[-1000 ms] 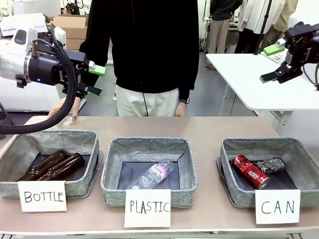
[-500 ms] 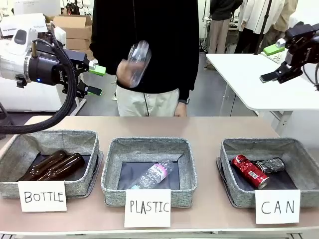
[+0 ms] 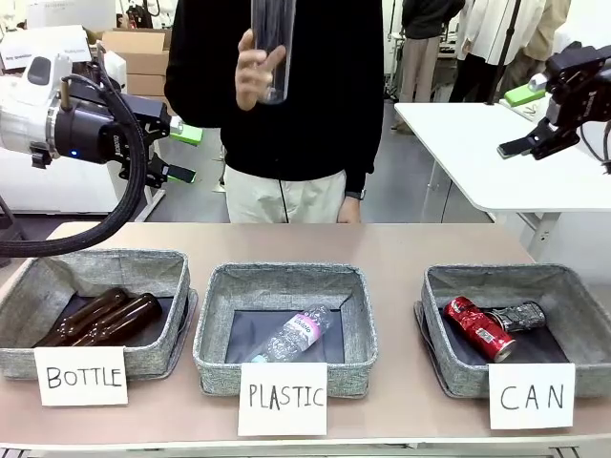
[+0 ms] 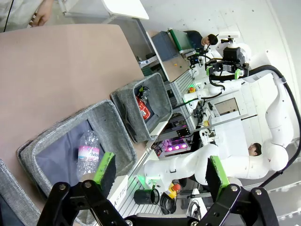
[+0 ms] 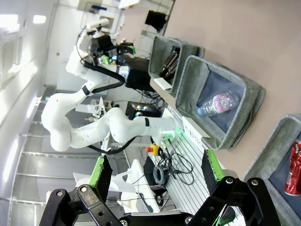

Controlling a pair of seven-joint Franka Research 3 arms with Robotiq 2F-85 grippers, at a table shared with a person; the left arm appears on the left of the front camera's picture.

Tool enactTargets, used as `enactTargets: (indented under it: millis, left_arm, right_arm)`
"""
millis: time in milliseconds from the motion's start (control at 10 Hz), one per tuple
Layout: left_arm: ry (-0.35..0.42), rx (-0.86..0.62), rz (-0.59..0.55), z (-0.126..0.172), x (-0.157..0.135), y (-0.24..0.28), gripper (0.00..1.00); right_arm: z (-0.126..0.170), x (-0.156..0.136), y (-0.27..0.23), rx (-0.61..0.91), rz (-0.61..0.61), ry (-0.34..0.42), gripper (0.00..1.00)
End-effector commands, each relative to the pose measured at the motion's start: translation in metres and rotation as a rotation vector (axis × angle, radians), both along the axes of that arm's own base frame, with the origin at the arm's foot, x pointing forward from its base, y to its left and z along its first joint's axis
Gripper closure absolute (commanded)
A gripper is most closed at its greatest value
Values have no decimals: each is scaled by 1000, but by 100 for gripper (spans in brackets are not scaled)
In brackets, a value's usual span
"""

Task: Sort the can waste into the basket.
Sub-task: Pick up the can waste from the table and place it in the right Fabric basket.

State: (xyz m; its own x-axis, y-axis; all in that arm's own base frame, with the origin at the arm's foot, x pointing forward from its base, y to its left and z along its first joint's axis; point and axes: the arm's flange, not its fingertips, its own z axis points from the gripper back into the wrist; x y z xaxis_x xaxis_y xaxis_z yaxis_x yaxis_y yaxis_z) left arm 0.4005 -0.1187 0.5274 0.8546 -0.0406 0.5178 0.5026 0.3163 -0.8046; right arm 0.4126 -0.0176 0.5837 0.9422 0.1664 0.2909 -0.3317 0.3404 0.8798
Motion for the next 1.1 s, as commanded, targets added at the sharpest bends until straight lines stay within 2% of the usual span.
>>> enactTargets:
  millis: [0, 1000]
  left_arm:
    - [-5, -3, 2, 1, 0, 1, 0]
    - [-5, -3, 2, 1, 0, 1, 0]
  right_arm:
    - [-1, -2, 1, -12, 12, -17, 0]
    - [-1, -2, 1, -12, 12, -17, 0]
